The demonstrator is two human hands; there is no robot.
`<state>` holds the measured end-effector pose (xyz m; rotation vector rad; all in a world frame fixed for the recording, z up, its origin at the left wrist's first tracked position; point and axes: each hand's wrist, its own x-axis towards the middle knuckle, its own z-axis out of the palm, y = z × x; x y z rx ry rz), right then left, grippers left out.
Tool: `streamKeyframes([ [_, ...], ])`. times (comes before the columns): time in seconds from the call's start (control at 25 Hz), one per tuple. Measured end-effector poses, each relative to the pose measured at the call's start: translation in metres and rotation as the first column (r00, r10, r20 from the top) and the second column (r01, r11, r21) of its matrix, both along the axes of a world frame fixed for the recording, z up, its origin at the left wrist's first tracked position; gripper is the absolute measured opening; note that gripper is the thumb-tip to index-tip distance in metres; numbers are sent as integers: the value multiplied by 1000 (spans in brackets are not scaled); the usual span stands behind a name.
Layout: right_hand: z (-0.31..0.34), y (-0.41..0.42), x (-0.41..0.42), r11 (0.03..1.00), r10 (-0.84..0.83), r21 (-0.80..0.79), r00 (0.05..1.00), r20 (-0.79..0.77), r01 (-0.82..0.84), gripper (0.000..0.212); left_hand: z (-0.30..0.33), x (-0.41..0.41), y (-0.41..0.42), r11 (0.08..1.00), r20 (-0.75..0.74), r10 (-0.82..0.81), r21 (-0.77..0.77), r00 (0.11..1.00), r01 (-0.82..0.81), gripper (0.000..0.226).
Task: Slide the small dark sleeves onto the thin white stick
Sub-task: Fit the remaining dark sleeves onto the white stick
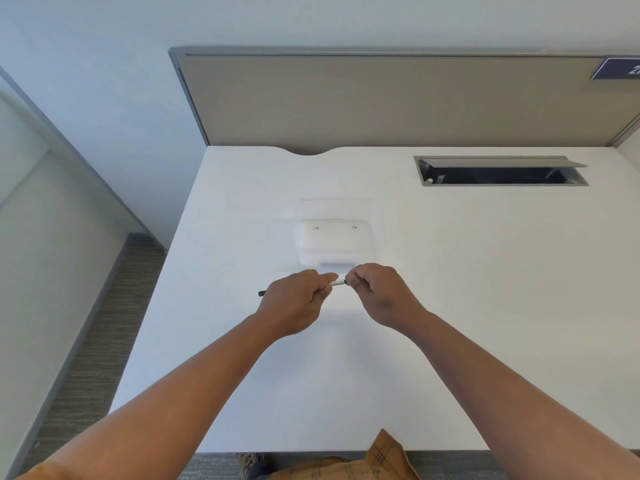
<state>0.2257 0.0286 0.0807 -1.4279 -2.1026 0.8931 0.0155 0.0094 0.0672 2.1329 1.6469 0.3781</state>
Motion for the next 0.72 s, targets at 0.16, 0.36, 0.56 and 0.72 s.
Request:
streamKeyframes([
  [0.16,-4,-3,1,999,-50,-23,984,-169,46,11,4,-2,5,1000,-28,-16,2,999,16,31],
  [0.36,-6,-2,2,995,-96,-45,972,-215,88,15,9,1,9,999,-38,-24,-36,999,23,30],
  [0.56,-8,-1,3,997,-59,-51,976,-210,49,19,14,3,11,997,-50,-32,-68,998,29,23],
  [0.72,-10,-1,4,1000,-19,17,990,-141,22,20,21,4,9,996,-72,-48,-81,996,42,16],
])
